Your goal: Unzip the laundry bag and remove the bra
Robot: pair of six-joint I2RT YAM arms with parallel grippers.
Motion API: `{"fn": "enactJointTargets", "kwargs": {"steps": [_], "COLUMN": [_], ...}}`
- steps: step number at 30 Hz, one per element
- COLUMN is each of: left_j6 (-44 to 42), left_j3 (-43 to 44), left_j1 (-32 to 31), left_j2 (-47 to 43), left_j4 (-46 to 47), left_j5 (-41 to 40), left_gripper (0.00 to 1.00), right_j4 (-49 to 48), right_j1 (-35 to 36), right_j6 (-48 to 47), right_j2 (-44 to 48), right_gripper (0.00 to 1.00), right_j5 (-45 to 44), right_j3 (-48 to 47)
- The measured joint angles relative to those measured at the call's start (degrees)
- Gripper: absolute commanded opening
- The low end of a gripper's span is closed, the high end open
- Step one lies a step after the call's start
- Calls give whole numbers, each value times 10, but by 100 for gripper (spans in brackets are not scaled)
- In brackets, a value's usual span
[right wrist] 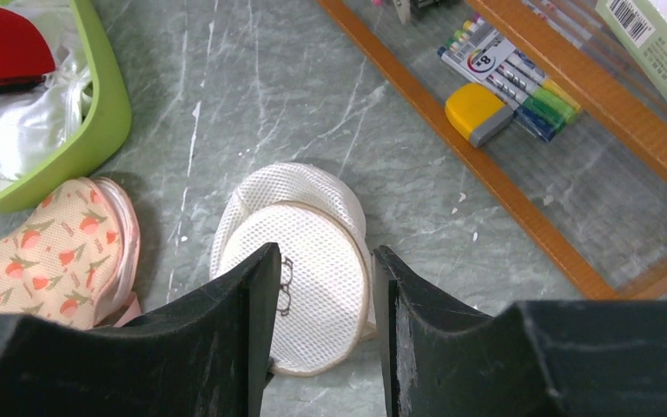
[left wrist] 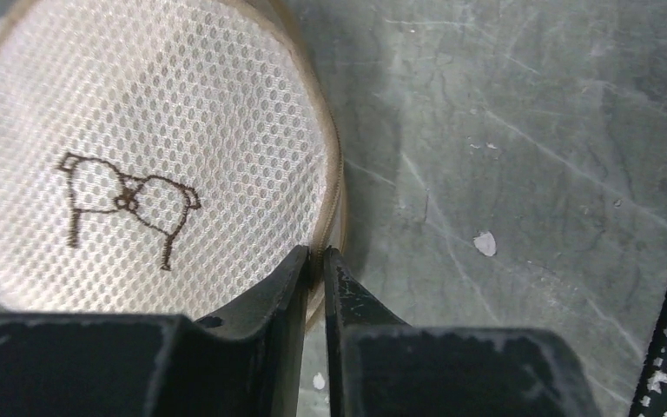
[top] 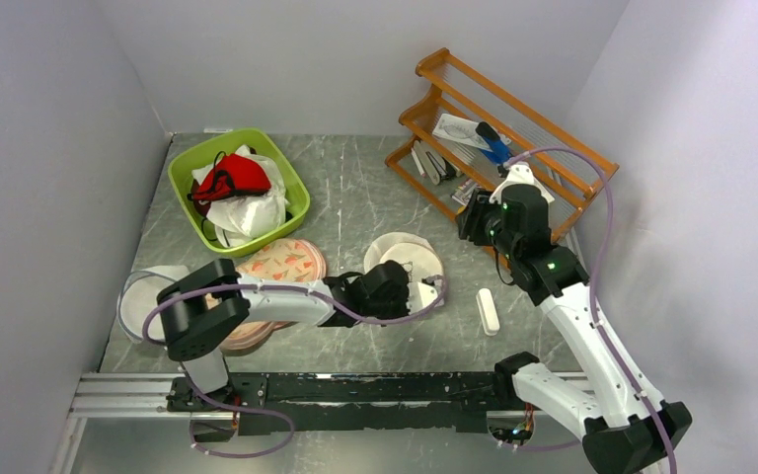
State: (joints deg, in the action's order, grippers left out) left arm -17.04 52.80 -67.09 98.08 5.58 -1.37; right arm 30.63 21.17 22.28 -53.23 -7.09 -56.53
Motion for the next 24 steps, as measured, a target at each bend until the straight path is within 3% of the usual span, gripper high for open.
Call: {"fn": "enactJointTargets", "kwargs": {"steps": [7,8,9,10,19,24], "left_j6": [63,72,80,91,191,252], "left_j3": [17,16,15,10,-23,-23], "left_j1": [54,66,78,92,195,266], "left_j2": [21,17,11,1,-113,-175], "left_j4": [-12,-11,-10,-5,75,98], "left_j5": [93,107,123,142,270,285], "left_gripper": [45,52,89,99,99,98], "right_j4": [-4,-4,-5,-7,-15,-26], "right_j1": [0,0,0,0,0,0], "right_j6": [0,0,-1,-1,-4,-6], "right_j2": [19,21,25,28,26,22], "right_gripper": [43,43,43,43,49,55], "right_j5": [0,1,1,2,16,26], "right_j3": [0,0,0,2,15,20]}}
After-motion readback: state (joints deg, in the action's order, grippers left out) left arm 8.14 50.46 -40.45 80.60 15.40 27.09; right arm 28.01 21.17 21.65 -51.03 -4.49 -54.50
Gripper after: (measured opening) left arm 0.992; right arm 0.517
